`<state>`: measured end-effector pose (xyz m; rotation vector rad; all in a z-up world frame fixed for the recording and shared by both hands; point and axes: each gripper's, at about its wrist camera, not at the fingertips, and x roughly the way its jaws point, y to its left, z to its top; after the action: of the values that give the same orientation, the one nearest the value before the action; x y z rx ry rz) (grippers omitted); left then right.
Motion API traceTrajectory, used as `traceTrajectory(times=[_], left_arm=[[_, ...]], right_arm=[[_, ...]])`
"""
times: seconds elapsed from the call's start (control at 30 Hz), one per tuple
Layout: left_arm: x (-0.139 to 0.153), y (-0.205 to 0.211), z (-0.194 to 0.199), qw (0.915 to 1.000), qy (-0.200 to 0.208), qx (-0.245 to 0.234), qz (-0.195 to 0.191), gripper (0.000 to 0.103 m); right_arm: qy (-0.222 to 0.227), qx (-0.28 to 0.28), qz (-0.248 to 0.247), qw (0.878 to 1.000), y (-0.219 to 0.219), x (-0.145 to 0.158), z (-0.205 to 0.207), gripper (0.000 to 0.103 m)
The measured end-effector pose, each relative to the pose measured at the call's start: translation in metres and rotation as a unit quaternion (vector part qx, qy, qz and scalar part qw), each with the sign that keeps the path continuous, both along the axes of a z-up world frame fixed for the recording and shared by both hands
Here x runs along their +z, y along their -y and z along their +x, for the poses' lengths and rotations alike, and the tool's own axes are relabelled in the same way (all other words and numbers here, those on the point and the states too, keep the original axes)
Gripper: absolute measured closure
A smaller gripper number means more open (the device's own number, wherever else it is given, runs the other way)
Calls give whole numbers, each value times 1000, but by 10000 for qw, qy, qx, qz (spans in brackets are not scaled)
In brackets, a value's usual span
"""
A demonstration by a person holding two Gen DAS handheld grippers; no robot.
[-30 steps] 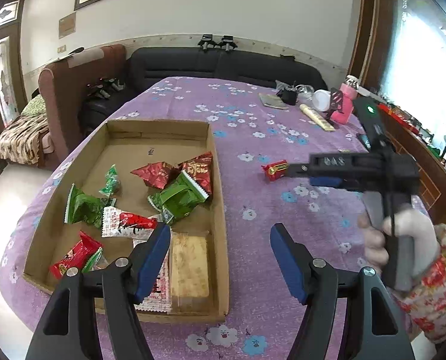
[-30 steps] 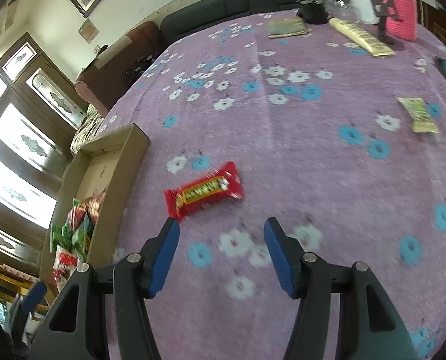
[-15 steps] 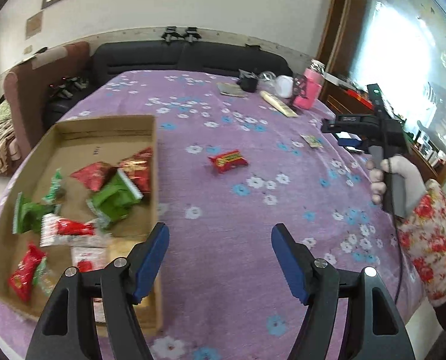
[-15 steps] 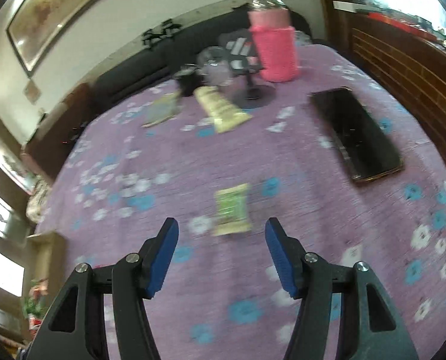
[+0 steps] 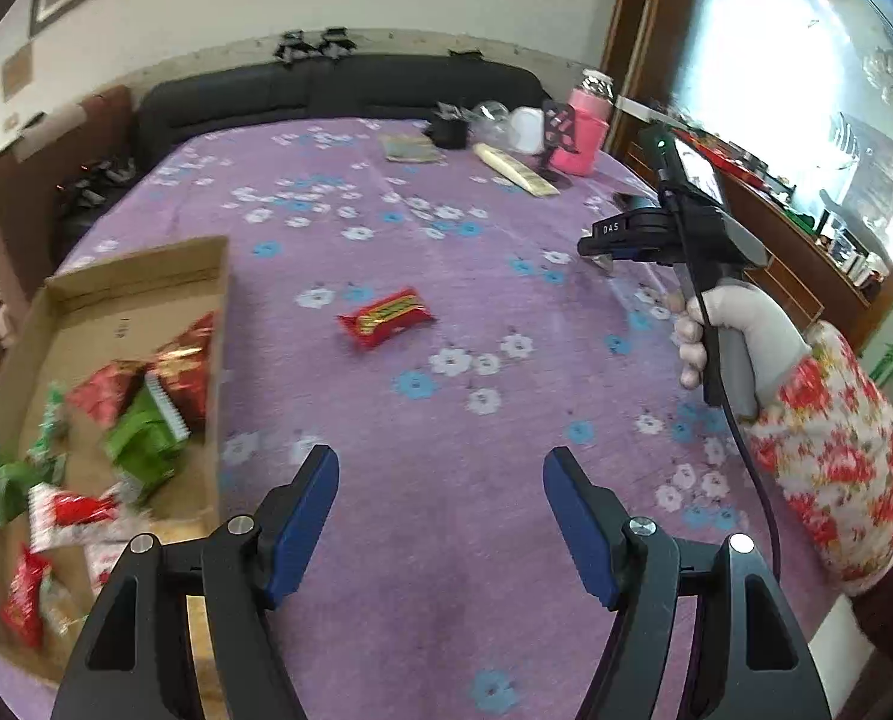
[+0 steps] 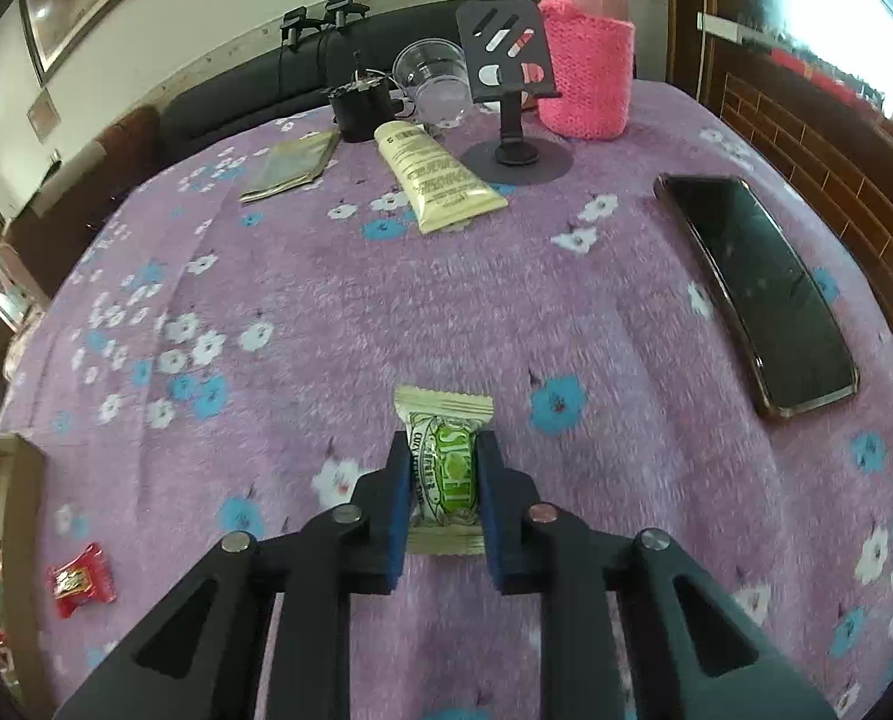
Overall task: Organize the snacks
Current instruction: 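Lower the left gripper onto the red chocolate bar and close it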
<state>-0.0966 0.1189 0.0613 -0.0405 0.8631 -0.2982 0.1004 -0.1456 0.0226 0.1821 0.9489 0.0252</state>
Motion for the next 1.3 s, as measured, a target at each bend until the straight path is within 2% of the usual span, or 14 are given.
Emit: traceTrajectory(times=[0.13,0.23,0.37,0.57,0.67,0.73,0.77,0.93,1.07,1.1,1.17,1.2,1.23,1.3], left_arm=[[-14,21,19,9995,-241,-183,-74,29],[-29,41,28,9987,-369,-300,167,29],[-42,58,32,9968,-438,-357,565,29],[-49,58,34,9965,-546,-225,589,26],[-51,59,34,9970,-554,-210,495,15],[-53,61,36,9968,-613,-223,469,2],[-54,63,36,9963,-645,-267,505,1],[-57,73,35,9930,-704,-346,889,1],[-57,73,33,9915,-788,-464,925,1],[-57,72,33,9910,-838,-495,918,1],[-51,64,40,9915,-1005,-527,640,4],[-46,58,45,9924,-1018,-514,457,12],[-39,50,54,9938,-951,-464,342,16],[-28,41,66,9955,-765,-359,438,16]], right_arm=[[-118,262,494,9984,0,4,-29,84],[-156,482,760,9958,-8,6,-49,84],[-95,664,887,9938,-18,3,-61,84],[-96,711,963,9928,-17,-5,-63,84],[-73,731,980,9925,-17,-6,-63,84],[-45,753,913,9930,-18,-6,-63,84],[-27,768,861,9933,-20,-6,-63,84],[21,801,688,9944,-24,-5,-64,84],[21,812,608,9948,-25,-5,-65,84],[20,821,571,9950,-26,-5,-65,84],[17,835,512,9952,-27,-4,-66,84],[14,836,499,9952,-28,-4,-66,84],[11,844,485,9953,-28,-4,-66,84],[8,848,479,9952,-28,-4,-67,84]])
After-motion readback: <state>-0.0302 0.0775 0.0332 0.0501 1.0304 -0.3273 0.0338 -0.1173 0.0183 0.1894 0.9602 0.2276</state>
